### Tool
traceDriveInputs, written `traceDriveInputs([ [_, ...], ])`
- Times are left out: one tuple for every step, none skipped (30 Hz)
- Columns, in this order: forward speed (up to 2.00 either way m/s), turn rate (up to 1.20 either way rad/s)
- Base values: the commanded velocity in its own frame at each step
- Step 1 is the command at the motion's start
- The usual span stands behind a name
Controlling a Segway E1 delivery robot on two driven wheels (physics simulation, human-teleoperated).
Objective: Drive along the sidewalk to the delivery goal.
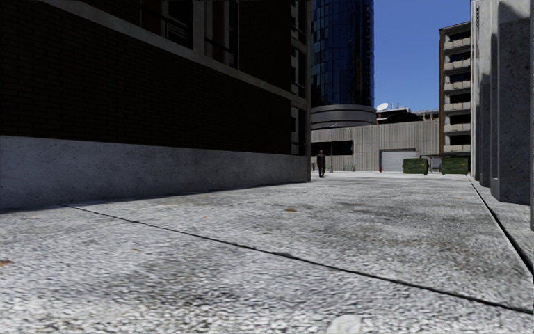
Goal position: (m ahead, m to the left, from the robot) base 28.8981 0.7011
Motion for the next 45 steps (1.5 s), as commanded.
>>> traceDriveInputs([
  [2.0, -0.43],
  [2.0, -0.43],
  [2.0, -0.43],
  [2.0, -0.43],
  [2.0, -0.43],
  [2.0, -0.43],
  [2.0, -0.43],
  [2.0, -0.43],
  [2.0, -0.43],
  [2.0, -0.43],
  [2.0, -0.43],
  [2.0, -0.44],
  [2.0, -0.44],
  [2.0, -0.44],
  [2.0, -0.44],
  [2.0, -0.44],
  [2.0, -0.44],
  [2.0, -0.44],
  [2.0, -0.44],
  [2.0, -0.44],
  [2.0, -0.44],
  [2.0, -0.44],
  [2.0, -0.44],
  [2.0, -0.44],
  [2.0, -0.39],
  [2.0, -0.31],
  [2.0, -0.26],
  [2.0, -0.26],
  [2.0, -0.17],
  [2.0, -0.12],
  [2.0, -0.1],
  [2.0, -0.1],
  [2.0, -0.08],
  [2.0, -0.08],
  [2.0, -0.08],
  [2.0, -0.08],
  [2.0, -0.09],
  [2.0, -0.15],
  [2.0, -0.23],
  [2.0, -0.23],
  [2.0, -0.28],
  [2.0, -0.32],
  [2.0, -0.35],
  [2.0, -0.37],
  [2.0, -0.37],
])
